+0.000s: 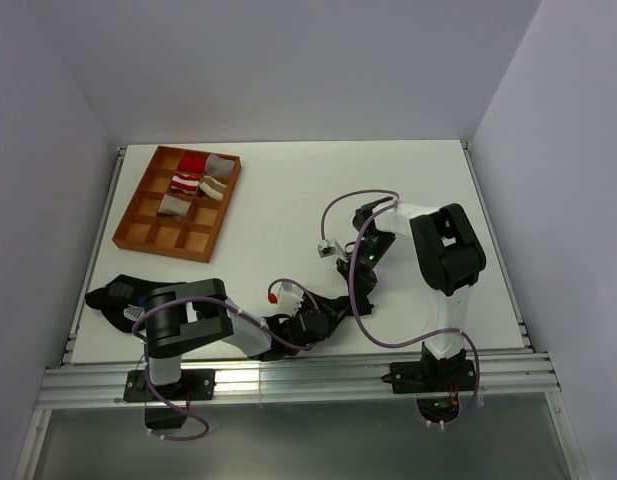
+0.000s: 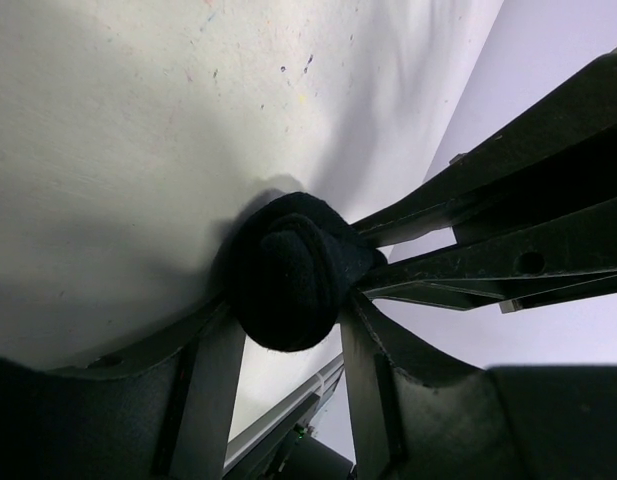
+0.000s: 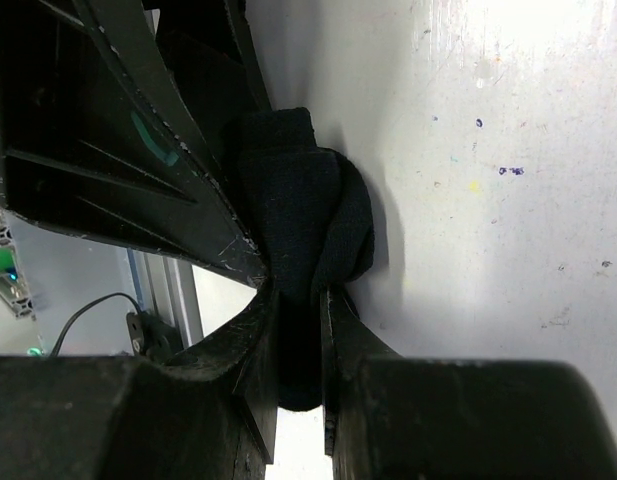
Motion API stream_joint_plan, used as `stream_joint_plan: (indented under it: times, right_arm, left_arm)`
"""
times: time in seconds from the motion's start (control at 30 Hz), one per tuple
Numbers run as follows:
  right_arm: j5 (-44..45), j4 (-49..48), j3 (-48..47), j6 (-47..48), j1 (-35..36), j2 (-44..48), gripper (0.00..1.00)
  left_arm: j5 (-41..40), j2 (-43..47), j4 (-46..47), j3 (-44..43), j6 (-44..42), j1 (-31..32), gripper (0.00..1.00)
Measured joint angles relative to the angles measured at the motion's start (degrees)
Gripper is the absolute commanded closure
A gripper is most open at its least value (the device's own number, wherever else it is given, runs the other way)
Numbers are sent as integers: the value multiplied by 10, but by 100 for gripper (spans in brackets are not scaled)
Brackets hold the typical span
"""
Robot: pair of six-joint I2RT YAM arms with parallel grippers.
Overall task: Roll the socks
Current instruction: Pick up the sock at the center of the board.
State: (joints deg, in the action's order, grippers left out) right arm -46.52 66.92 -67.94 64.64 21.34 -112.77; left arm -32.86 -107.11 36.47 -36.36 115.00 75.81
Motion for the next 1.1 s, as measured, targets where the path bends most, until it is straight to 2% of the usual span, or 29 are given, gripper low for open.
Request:
stream_joint_plan:
  times: [0.2,0.8,1.0,1.1]
  right_arm:
    - [5,2,1,5,0,2,100]
    - [35,-3,21,17,8,40,100]
    - [43,-11,28,19,15,46,100]
    - [50,-13,29,19,19,50,100]
  left_arm:
    - [0,0,-5,-3,2,-1,48]
    - [7,-12,-3,-14,8,-3,57]
    - [10,-13,-7,-15,10,-3,70]
    - [10,-13,-9,-16,11,-3,85]
